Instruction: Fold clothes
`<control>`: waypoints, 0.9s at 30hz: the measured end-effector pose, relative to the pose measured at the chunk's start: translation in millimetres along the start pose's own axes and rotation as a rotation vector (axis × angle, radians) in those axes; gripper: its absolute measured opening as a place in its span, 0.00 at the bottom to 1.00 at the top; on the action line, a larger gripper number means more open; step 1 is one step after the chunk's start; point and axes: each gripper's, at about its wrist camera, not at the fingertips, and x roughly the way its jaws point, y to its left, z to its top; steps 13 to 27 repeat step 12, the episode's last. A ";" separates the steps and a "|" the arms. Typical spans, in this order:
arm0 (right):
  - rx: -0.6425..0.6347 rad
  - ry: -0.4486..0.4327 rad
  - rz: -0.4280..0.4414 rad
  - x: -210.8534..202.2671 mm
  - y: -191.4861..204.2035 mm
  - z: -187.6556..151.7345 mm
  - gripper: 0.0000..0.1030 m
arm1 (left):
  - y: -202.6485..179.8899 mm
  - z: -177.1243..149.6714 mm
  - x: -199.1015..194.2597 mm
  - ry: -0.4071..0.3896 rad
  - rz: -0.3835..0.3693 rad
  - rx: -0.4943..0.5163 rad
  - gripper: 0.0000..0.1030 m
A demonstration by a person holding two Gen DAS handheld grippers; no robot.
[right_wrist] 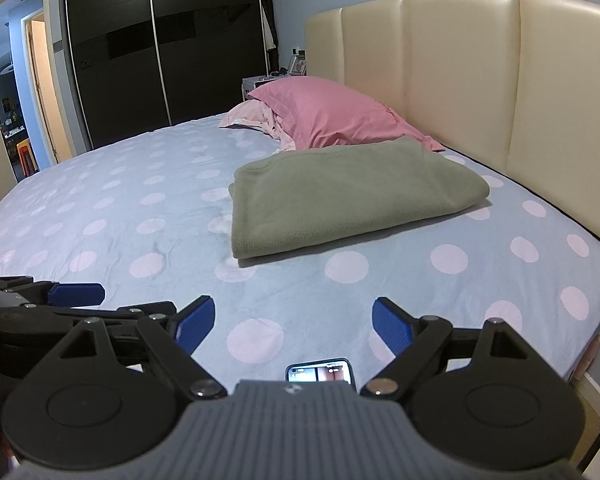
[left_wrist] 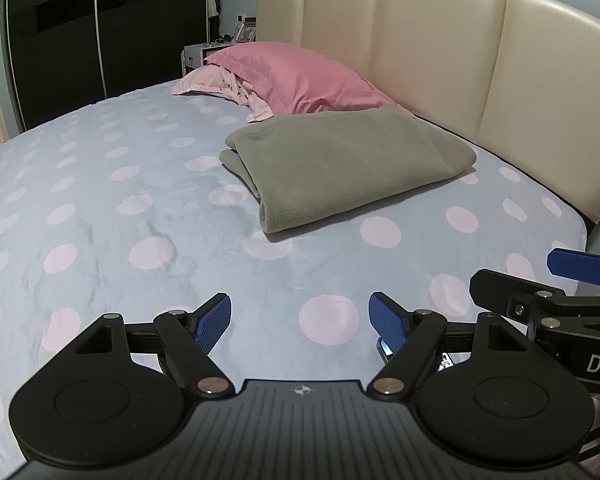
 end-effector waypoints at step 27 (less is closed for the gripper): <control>0.008 0.007 0.006 0.8 -1.7 -1.6 0.85 | 1.9 0.2 -2.8 -0.009 -0.003 0.004 0.73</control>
